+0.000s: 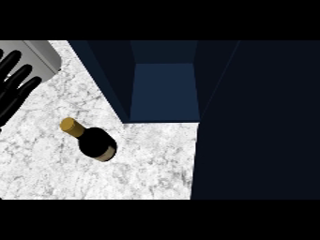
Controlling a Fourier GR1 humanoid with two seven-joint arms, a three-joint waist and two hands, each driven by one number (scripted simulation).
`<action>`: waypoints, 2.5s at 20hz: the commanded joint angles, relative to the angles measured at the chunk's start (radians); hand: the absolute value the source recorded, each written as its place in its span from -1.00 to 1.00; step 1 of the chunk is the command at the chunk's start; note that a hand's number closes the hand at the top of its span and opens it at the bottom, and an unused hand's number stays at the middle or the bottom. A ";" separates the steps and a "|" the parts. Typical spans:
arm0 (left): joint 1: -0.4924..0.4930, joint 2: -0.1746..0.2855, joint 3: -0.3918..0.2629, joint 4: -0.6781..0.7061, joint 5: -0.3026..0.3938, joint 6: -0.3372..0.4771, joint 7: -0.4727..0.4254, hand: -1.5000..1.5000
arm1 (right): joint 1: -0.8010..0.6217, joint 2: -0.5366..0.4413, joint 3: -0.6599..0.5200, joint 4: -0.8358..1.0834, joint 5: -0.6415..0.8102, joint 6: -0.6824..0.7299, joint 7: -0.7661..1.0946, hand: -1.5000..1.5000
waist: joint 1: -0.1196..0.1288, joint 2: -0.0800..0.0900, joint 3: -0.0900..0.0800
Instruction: Pick up the wine, place it into the cabinet and close the cabinet
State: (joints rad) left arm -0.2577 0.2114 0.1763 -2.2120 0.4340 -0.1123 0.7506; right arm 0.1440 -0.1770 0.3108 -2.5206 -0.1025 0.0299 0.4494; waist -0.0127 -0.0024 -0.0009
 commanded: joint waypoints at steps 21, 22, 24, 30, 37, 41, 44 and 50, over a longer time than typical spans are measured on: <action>0.127 -0.035 0.005 0.523 -0.161 -0.276 -0.465 -1.00 | 0.015 -0.015 0.040 -0.261 -0.047 -0.053 0.159 -1.00 | -0.011 0.002 -0.001; 0.159 -0.044 -0.021 0.514 -0.198 -0.279 -0.479 -1.00 | 0.042 -0.024 0.027 -0.265 -0.041 -0.041 0.126 -1.00 | -0.010 0.000 0.000; 0.175 -0.031 0.008 0.576 -0.204 -0.304 -0.544 -1.00 | 0.029 -0.030 0.005 -0.275 -0.073 -0.039 0.136 -1.00 | -0.011 0.000 0.000; 0.140 -0.047 -0.002 0.709 -0.294 -0.269 -0.648 -1.00 | 0.055 -0.041 0.000 -0.263 -0.080 -0.020 0.107 -1.00 | -0.011 0.000 0.001; 0.080 -0.026 0.013 0.882 -0.315 -0.287 -0.714 -1.00 | 0.108 -0.020 0.053 -0.246 -0.035 -0.026 0.054 -1.00 | -0.012 0.000 0.001; 0.006 -0.003 0.014 1.027 -0.361 -0.294 -0.787 -1.00 | 0.083 -0.052 0.020 -0.255 -0.056 -0.010 0.086 -1.00 | -0.016 0.002 0.000; 0.018 0.022 0.024 1.103 -0.352 -0.353 -0.848 -1.00 | 0.083 -0.034 0.058 -0.256 -0.039 -0.020 0.082 -1.00 | -0.014 0.002 0.000; 0.005 -0.040 -0.029 1.183 -0.416 -0.322 -0.942 -1.00 | 0.025 -0.036 0.005 -0.252 -0.060 -0.034 0.111 -1.00 | -0.009 0.002 0.000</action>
State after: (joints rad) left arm -0.2196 0.1937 0.1636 -1.1002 0.0455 -0.4471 -0.1515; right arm 0.1408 -0.1922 0.3453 -2.5259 -0.0855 0.0072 0.4512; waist -0.0222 -0.0010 -0.0011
